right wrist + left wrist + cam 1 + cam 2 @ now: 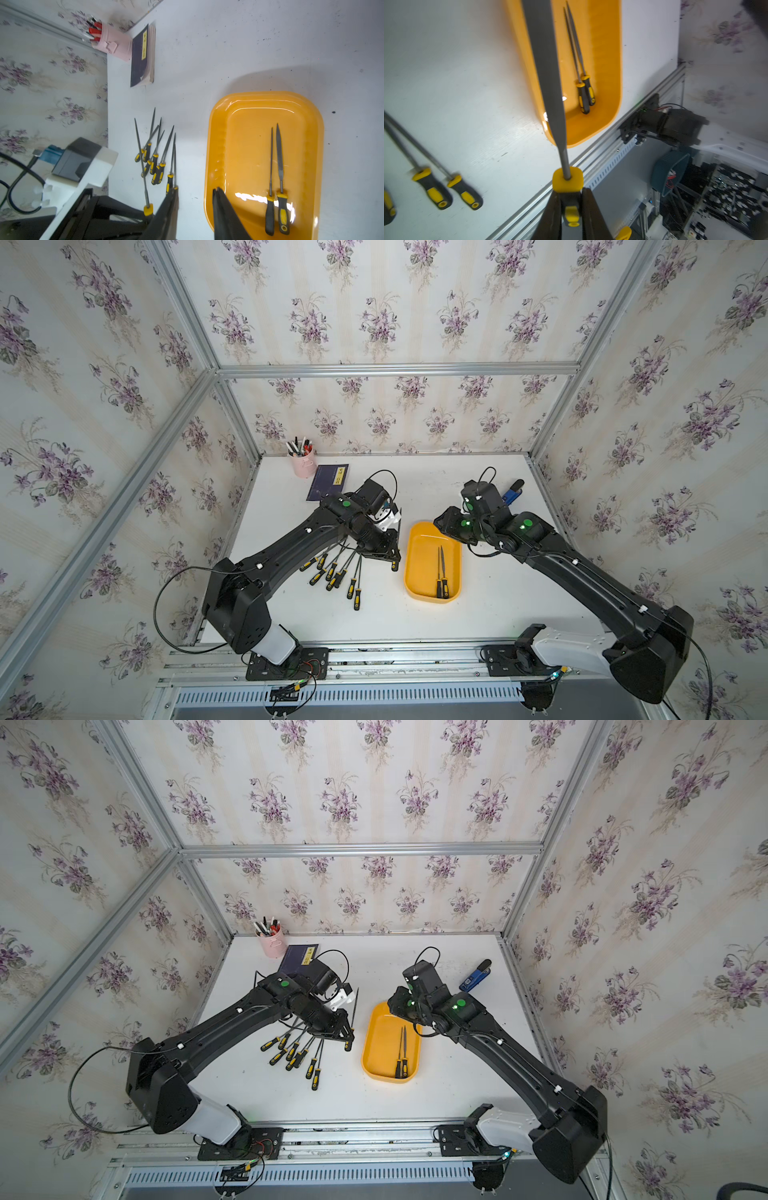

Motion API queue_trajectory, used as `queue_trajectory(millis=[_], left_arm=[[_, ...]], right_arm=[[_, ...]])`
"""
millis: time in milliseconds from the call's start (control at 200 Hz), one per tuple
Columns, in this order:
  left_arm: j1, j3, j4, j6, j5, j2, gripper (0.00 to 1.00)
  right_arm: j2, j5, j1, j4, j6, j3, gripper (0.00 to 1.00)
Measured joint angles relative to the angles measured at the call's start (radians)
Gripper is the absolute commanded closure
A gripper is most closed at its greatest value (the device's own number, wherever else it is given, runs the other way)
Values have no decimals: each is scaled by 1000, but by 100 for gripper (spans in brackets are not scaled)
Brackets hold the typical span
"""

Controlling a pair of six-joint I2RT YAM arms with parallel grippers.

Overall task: Put the file tool into the storage box
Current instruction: Pick up the file tool from the center of the board, then place the file tool in the storage box.

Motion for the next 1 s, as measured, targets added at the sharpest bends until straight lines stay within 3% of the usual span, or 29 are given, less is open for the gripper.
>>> queue_trajectory(millis=[255,664,769,924,999], left_arm=[[-20,27,53,4,164,23,97],[-30,28,52,11,193,43,97],[-31,27,53,11,194,43,97],[-31,18,53,14,192,43,97],[-31,14,53,18,191,42,97]], right_arm=[[55,-75,11,84,45,-17,67],[198,-99,35,108,43,84,70],[219,-99,35,102,38,95,77],[247,-93,36,88,30,120,100],[251,-89,37,72,23,126,100]])
